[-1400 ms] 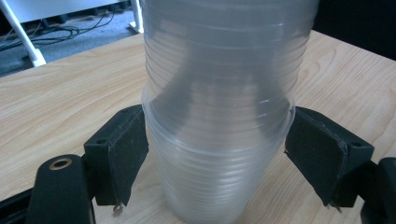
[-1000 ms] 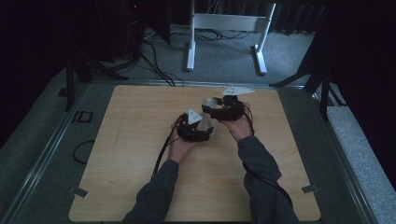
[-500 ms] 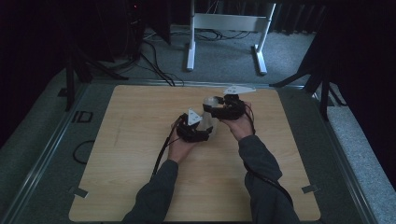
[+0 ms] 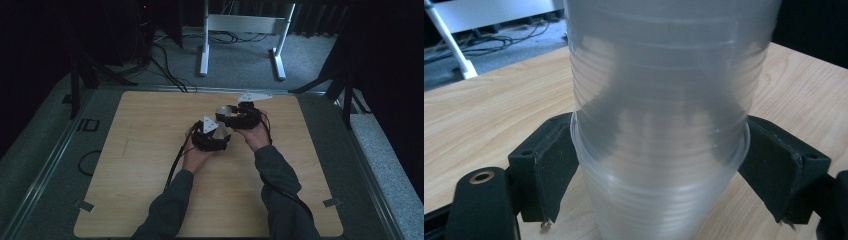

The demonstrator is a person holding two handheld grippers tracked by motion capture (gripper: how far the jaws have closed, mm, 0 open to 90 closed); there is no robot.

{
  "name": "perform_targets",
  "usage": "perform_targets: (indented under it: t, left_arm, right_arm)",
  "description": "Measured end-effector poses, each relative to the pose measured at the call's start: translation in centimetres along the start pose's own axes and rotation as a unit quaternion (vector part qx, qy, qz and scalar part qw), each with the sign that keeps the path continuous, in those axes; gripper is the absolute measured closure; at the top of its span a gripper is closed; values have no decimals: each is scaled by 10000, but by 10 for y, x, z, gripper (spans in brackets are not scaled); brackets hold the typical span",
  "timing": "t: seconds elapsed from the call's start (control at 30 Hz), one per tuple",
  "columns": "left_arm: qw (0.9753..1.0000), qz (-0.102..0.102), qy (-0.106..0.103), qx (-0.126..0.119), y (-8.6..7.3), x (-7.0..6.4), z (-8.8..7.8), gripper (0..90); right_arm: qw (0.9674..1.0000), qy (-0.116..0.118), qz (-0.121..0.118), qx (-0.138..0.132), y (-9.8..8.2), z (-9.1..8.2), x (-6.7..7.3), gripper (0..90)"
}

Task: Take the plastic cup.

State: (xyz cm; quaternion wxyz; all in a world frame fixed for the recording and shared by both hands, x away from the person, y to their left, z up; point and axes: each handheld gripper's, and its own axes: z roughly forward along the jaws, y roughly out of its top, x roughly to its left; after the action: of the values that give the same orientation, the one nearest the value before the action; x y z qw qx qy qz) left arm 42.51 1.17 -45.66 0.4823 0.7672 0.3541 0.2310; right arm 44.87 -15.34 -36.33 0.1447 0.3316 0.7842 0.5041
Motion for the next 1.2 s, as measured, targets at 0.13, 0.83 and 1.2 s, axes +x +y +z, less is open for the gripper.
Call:
perform_targets:
  t: [0.13, 0.83, 1.2]
  left_arm:
    - [9999, 89, 74, 17, -1, -2, 0, 196]
    - [10000, 70, 59, 7, -2, -2, 0, 205]
    - [10000, 56, 35, 3, -3, -2, -1, 204]
  right_arm:
    - [10000, 47, 58, -5, 0, 0, -1, 391]
    - [9998, -22, -106, -158, 4, -3, 2, 399]
    - [9997, -47, -129, -199, 9, -5, 3, 405]
